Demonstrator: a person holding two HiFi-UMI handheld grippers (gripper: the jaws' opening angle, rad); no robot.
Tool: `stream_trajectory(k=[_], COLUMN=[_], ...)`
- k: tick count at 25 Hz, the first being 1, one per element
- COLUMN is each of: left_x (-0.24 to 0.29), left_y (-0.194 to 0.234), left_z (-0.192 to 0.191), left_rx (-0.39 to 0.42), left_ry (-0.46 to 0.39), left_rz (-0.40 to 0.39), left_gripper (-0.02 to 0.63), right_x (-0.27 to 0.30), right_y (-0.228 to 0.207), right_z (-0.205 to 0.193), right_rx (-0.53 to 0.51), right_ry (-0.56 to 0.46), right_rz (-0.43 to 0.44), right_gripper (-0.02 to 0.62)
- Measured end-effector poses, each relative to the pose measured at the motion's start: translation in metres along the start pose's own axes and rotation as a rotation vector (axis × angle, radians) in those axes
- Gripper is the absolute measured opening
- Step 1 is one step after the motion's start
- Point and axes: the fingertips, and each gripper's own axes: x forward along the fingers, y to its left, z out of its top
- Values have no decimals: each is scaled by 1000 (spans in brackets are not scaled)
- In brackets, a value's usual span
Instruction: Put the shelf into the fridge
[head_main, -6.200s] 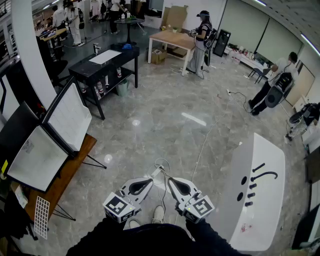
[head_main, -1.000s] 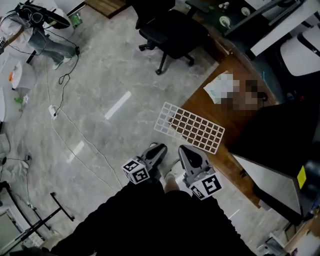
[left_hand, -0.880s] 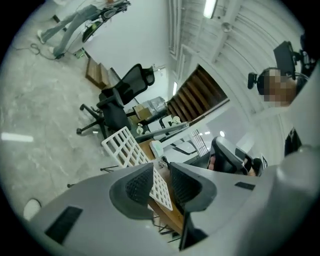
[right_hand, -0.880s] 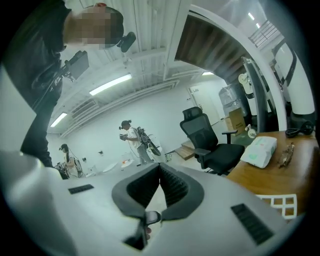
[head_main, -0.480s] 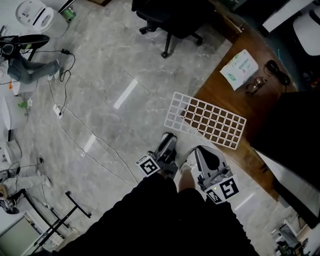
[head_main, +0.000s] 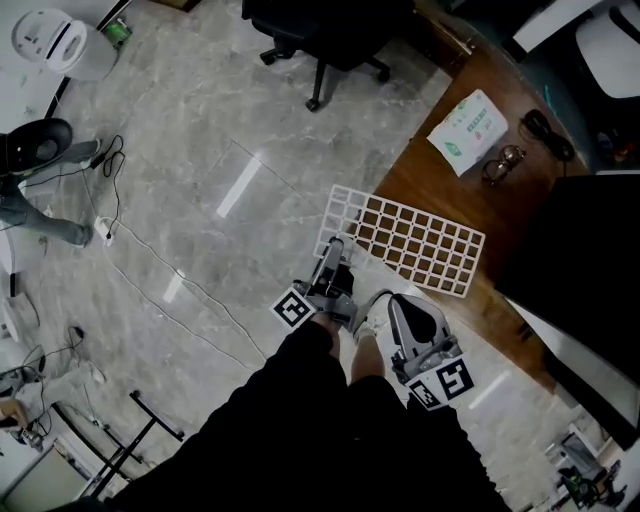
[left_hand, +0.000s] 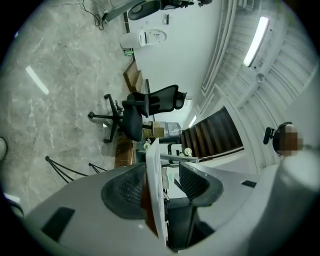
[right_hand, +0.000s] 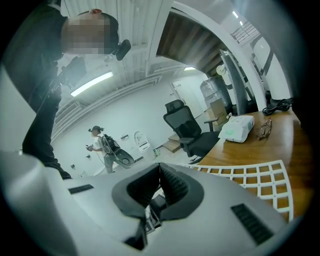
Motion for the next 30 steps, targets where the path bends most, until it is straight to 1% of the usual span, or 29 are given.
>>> stream_trajectory(k=[1, 2, 6, 8, 10, 13, 15, 19, 21, 24, 28, 29, 30], left_x=[2, 4, 10, 11, 11, 10, 6, -4, -8, -12, -15, -15, -14], left_y=[2, 2, 3, 6, 8, 4, -5, -31, -45, -71, -120, -134, -148], left_z=[1, 1, 1, -1, -2, -2, -2, 4, 11, 26, 51, 56, 60], left_rx=[-4, -4, 6, 4, -10, -63, -89, -107, -113, -127, -163, -167, -168], left_ry=[-1, 0, 12, 18, 18, 7, -6, -23, -21, -28, -71, -77, -77], left_rz=[7, 12, 24, 33, 35, 15, -1, -32, -43, -55, -88, -101, -116], left_gripper=[211, 193, 76, 40, 37, 32, 31, 32, 34, 37, 36, 37, 37], right_x=[0, 0, -1, -2, -3, -7, -14, -30, -38, -56, -90, -98, -105], right_y=[-1, -2, -5, -8, -11, -17, -20, -19, -17, -19, -29, -31, -33], right_z=[0, 0, 2, 2, 2, 3, 5, 9, 11, 18, 29, 30, 31], right_rx=[4, 8, 20, 24, 28, 37, 46, 71, 101, 204, 435, 499, 565], right_ry=[1, 2, -3, -5, -6, -5, 0, -3, -15, -56, -161, -187, -213], right_rz=[-4, -7, -18, -26, -32, -39, -47, -66, -86, -143, -250, -275, -296], right_gripper=[6, 6, 6, 6, 5, 6, 6, 6, 6, 6, 12, 27, 64])
